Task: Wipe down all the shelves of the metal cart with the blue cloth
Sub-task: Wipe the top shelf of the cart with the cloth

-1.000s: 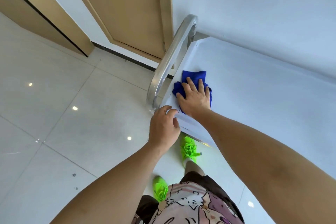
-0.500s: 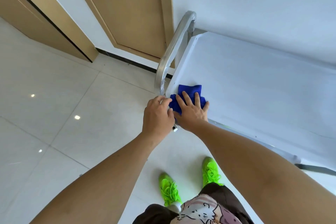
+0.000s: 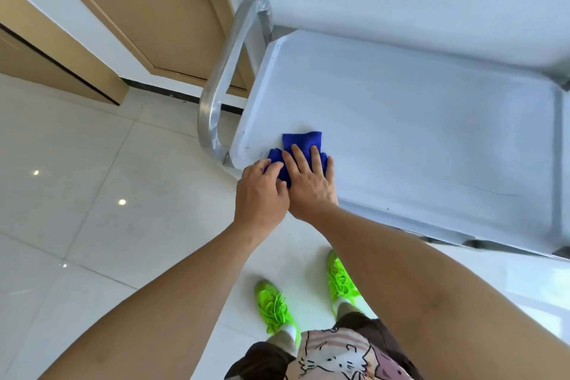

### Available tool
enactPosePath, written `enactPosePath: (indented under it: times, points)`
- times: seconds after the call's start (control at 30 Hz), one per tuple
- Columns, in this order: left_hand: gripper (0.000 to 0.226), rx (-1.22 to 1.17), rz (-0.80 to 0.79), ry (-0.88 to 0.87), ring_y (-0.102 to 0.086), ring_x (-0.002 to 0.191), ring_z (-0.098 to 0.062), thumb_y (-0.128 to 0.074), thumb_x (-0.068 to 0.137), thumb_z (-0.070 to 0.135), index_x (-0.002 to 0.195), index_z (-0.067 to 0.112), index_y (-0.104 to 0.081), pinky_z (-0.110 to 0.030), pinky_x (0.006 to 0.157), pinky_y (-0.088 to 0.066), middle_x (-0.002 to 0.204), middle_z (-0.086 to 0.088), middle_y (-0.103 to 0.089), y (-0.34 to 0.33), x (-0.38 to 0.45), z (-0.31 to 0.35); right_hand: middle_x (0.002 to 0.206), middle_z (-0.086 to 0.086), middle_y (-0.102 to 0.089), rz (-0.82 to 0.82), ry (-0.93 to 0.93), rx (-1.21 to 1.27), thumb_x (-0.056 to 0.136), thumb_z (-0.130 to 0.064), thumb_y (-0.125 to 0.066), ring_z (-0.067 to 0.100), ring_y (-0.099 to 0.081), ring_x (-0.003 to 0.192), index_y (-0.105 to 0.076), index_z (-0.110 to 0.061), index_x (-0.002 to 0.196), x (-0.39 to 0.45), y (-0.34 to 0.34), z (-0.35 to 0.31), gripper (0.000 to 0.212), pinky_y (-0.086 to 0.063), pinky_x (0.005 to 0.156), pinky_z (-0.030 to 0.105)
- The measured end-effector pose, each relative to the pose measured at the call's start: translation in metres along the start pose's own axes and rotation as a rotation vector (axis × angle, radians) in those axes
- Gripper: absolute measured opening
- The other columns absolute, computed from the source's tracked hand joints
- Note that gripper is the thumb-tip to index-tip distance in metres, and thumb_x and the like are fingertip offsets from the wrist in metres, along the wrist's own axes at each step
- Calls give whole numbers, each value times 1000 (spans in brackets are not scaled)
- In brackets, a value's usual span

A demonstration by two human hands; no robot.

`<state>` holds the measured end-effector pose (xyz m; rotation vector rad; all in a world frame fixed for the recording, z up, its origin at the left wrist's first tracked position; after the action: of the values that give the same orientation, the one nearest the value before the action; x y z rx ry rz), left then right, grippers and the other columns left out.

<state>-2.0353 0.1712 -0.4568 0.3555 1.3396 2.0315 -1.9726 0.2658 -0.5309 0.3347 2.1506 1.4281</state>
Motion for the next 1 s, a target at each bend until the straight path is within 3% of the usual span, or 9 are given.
enactPosePath:
  times: [0.07, 0.2, 0.57, 0.8, 1.0]
  points:
    - [38, 1, -20, -28, -50, 120, -28, -52, 92, 17, 129, 13, -60, -43, 100, -45, 129, -7, -59, -7, 3, 19, 169, -7, 2, -2, -51, 26, 97, -49, -31, 31, 13, 153, 0, -30, 159, -7, 4, 20, 72, 7, 120, 58]
    - [38, 22, -67, -95, -48, 122, -30, -54, 92, 17, 129, 12, -59, -44, 101, -45, 131, -8, -58, -20, 9, 53, 168, -10, -1, 54, -196, 80, 94, -65, -9, 29, 11, 153, -4, -32, 159, -20, 14, 63, 73, 12, 119, 55]
    - [45, 124, -258, -265, -37, 136, -31, -54, 95, 24, 139, 13, -51, -42, 110, -35, 150, -13, -42, -80, 8, 142, 169, -9, 0, 141, -540, 119, 96, -69, -12, 29, 12, 153, -4, -31, 160, -71, 41, 205, 75, 6, 120, 56]
    - [50, 145, -360, -394, -32, 140, -29, -53, 95, 24, 143, 14, -46, -40, 114, -30, 154, -14, -37, -122, -1, 210, 169, -8, -1, 196, -700, 155, 95, -70, -9, 29, 11, 153, -5, -32, 159, -119, 48, 276, 75, 6, 121, 56]
    - [51, 191, -423, -500, -33, 140, -29, -53, 94, 22, 143, 11, -46, -40, 112, -31, 153, -15, -38, -153, -11, 253, 169, -6, 9, 208, -893, 157, 98, -65, -6, 30, 15, 153, 4, -29, 160, -153, 50, 329, 72, 8, 122, 53]
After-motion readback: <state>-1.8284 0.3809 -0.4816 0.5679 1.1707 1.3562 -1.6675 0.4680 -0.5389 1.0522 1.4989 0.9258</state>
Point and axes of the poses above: each hand's wrist, its own x-axis towards the middle knuckle, its own y-axis out of the back of the hand, z = x × y, the point moved 2 cm from there along x, towards the middle knuckle
